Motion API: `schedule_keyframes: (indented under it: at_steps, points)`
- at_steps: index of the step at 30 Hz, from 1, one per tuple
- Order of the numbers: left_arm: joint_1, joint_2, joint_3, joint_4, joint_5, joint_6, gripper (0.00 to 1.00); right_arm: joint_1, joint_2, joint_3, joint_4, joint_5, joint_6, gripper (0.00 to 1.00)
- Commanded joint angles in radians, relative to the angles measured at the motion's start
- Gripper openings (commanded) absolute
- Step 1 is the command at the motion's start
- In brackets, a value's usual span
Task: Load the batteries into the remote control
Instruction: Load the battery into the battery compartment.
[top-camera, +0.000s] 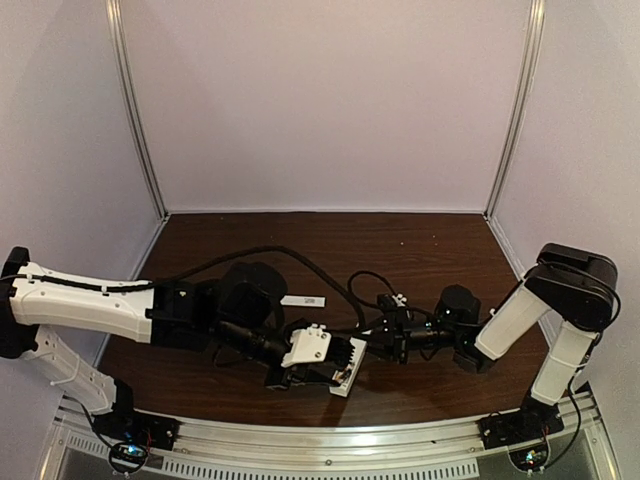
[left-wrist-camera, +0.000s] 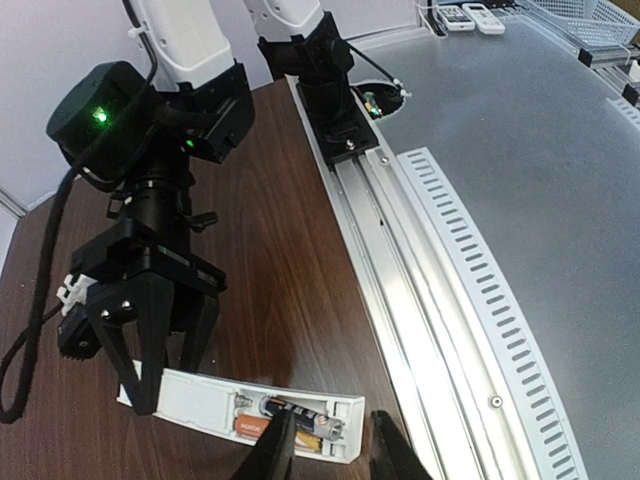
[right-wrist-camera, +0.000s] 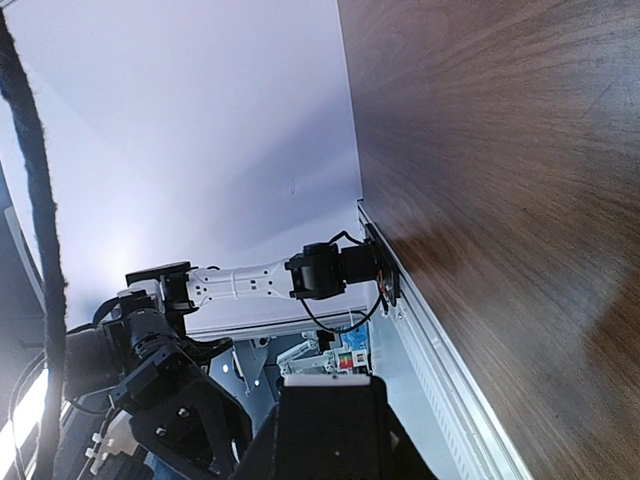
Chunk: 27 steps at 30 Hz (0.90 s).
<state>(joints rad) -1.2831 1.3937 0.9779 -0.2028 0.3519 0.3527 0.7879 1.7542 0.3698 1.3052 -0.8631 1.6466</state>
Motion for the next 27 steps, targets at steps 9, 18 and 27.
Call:
schedule_keyframes:
  at_steps: [9,18,27]
  points:
    - [-0.005,0.044,0.024,-0.028,-0.012,0.051,0.2,0.032,-0.047,0.037,0.344,-0.026,-0.023,0.0]
    - [-0.005,0.06,0.038,-0.03,-0.016,0.037,0.16,0.039,-0.055,0.043,0.318,-0.021,-0.037,0.0]
    - [-0.005,0.088,0.062,-0.053,-0.049,0.032,0.16,0.039,-0.081,0.043,0.262,-0.014,-0.063,0.0]
